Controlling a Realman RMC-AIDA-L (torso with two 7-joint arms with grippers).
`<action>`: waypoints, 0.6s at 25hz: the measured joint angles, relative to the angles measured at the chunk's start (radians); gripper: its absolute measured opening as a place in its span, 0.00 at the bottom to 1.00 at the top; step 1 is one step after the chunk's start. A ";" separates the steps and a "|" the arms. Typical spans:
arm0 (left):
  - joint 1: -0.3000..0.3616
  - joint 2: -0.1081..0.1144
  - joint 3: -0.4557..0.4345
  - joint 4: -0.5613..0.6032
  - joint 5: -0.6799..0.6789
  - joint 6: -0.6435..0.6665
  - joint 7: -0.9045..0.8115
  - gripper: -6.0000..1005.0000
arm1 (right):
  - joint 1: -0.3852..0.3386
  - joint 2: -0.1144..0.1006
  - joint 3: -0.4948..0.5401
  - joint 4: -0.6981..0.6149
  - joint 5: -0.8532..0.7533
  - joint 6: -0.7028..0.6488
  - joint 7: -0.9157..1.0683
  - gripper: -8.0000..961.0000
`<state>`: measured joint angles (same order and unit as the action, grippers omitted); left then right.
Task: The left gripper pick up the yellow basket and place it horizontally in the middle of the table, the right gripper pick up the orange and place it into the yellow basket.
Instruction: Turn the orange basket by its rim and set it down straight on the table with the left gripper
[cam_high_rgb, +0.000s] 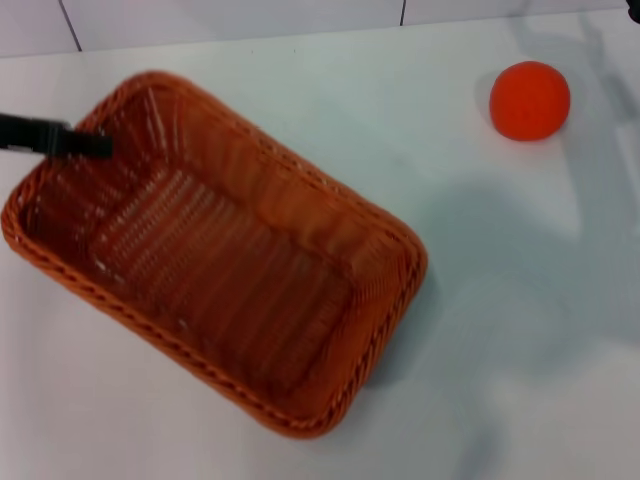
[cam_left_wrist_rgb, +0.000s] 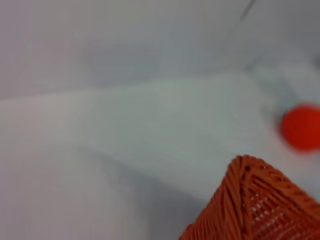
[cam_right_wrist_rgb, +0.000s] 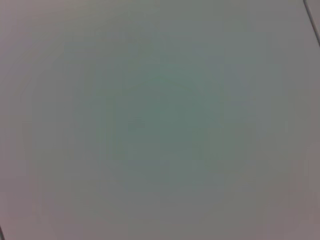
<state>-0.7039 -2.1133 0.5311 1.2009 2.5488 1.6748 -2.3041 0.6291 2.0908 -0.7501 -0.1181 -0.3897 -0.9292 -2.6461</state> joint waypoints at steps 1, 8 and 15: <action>0.003 0.001 -0.022 -0.001 -0.028 0.001 -0.008 0.18 | 0.000 0.000 0.000 -0.001 0.000 0.000 0.000 0.98; 0.041 -0.011 -0.137 -0.016 -0.133 -0.055 -0.078 0.18 | 0.013 0.000 0.000 -0.002 0.000 0.000 0.000 0.98; 0.119 -0.049 -0.139 -0.029 -0.183 -0.176 -0.111 0.18 | 0.018 0.000 0.000 -0.002 0.000 0.002 0.000 0.98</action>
<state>-0.5853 -2.1626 0.3917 1.1720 2.3656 1.4992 -2.4156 0.6469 2.0908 -0.7501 -0.1202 -0.3896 -0.9268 -2.6460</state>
